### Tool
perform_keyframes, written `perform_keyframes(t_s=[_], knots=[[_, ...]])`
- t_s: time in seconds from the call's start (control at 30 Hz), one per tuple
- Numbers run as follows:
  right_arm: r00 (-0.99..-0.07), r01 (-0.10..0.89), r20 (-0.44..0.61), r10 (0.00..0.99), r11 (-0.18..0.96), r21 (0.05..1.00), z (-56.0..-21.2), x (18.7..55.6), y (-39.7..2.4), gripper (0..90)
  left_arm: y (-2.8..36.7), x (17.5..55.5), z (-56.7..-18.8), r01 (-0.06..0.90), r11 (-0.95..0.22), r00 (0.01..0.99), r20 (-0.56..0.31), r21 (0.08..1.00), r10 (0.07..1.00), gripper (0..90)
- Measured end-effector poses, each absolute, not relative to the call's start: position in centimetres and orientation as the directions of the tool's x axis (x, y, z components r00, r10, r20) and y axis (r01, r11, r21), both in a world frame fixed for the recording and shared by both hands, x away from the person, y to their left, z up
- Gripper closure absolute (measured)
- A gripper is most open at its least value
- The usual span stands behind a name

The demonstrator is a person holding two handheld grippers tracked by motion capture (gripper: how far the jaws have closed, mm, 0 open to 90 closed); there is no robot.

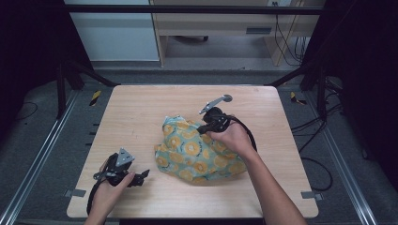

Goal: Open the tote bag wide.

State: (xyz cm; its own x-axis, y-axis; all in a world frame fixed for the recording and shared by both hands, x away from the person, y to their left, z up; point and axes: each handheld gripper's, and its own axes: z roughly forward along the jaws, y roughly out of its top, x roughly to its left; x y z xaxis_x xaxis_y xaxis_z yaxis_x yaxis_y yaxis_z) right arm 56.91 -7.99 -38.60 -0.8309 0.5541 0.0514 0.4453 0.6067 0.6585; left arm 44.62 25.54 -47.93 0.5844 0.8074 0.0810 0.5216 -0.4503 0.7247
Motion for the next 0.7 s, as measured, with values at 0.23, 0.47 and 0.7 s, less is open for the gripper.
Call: perform_keyframes(t_s=[0.23, 0.47, 0.7], knots=[[-0.834, 0.422, 0.050, 0.550, 0.577, 0.699, -37.2, 56.0, -8.7, 89.9, 25.6, 44.6, -47.9, 0.522, -0.451, 0.584, 0.082, 0.724, 0.808, 7.3], [-0.840, 0.390, 0.039, 0.541, 0.554, 0.736, -35.7, 54.6, -9.3, 90.0, 25.6, 44.6, -47.9, 0.522, -0.451, 0.583, 0.084, 0.724, 0.808, 7.4], [-0.853, 0.346, 0.014, 0.521, 0.545, 0.764, -34.2, 52.5, -9.5, 90.0, 25.7, 44.6, -47.8, 0.523, -0.448, 0.579, 0.084, 0.725, 0.811, 7.5]])
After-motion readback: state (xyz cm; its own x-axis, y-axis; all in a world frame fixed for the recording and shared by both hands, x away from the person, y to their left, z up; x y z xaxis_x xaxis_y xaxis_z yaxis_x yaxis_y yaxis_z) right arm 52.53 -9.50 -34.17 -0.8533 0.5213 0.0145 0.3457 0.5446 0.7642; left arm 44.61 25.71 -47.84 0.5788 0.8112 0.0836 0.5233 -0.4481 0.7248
